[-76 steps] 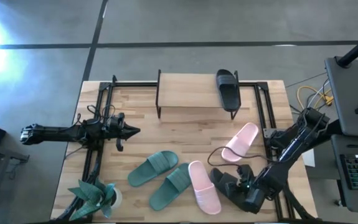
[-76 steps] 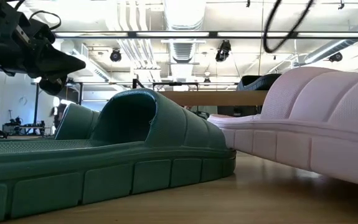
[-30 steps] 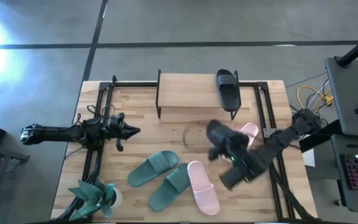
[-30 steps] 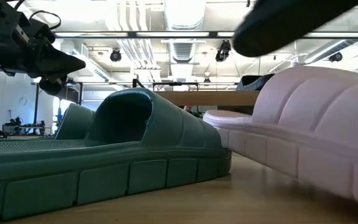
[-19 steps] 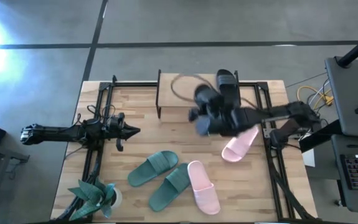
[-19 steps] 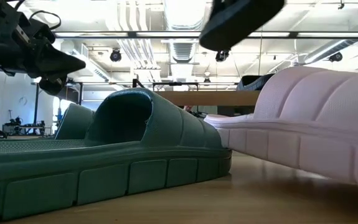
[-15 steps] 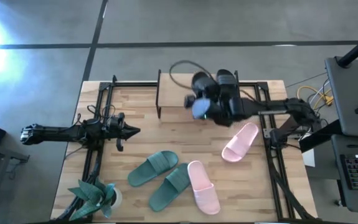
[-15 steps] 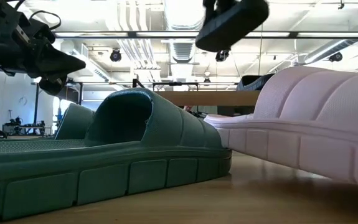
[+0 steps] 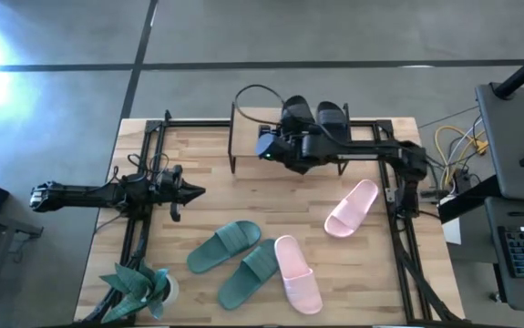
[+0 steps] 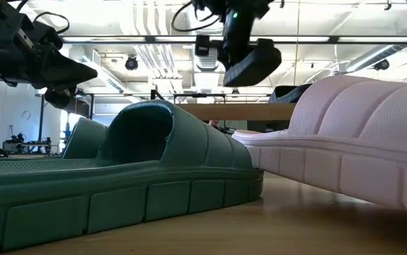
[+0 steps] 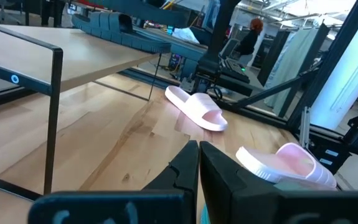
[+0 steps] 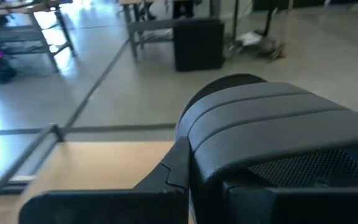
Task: Pick and place slides into the shelf
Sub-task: Put the black slipper onto the shelf
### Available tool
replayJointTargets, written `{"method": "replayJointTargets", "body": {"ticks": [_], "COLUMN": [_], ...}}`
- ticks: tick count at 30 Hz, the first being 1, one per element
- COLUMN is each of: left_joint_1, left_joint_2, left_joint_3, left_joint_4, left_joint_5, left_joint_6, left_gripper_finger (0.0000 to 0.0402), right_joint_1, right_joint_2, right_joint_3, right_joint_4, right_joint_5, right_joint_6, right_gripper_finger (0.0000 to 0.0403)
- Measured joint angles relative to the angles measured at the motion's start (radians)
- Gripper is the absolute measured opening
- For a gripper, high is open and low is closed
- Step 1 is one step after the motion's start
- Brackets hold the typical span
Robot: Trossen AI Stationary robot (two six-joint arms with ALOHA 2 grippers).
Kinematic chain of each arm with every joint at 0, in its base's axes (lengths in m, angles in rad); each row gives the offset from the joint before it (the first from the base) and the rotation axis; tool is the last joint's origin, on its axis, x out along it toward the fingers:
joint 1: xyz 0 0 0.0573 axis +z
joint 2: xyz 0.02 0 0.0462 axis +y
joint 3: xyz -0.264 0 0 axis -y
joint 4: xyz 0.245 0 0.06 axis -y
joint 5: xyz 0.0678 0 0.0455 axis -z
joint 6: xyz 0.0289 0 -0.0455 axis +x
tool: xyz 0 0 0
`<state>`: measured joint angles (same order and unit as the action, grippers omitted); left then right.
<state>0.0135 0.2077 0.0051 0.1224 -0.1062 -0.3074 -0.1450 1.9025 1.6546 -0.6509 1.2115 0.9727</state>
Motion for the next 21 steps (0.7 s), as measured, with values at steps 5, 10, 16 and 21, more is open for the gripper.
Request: {"method": "replayJointTargets", "body": {"ticks": [5,10,16,21], "left_joint_1": [0.000,0.000,0.000,0.000], "left_joint_2": [0.001,0.000,0.000,0.000], "left_joint_3": [0.000,0.000,0.000,0.000], "left_joint_4": [0.000,0.000,0.000,0.000], "left_joint_5": [0.000,0.000,0.000,0.000], "left_joint_6": [0.000,0.000,0.000,0.000], "left_gripper_finger": [0.0000,0.0000,0.0000,0.0000], "right_joint_1": [-0.035,-0.091,-0.129,-0.156], "right_joint_2": [0.078,0.130,0.132,0.123], "right_joint_3": [0.057,0.077,0.036,0.030], "right_joint_4": [0.003,-0.003,-0.007,-0.006], "right_joint_5": [0.046,-0.026,-0.095,-0.220], "right_joint_6": [-0.032,0.009,0.030,0.031], "right_gripper_finger": [0.0013,0.0013,0.0016,0.0058]}}
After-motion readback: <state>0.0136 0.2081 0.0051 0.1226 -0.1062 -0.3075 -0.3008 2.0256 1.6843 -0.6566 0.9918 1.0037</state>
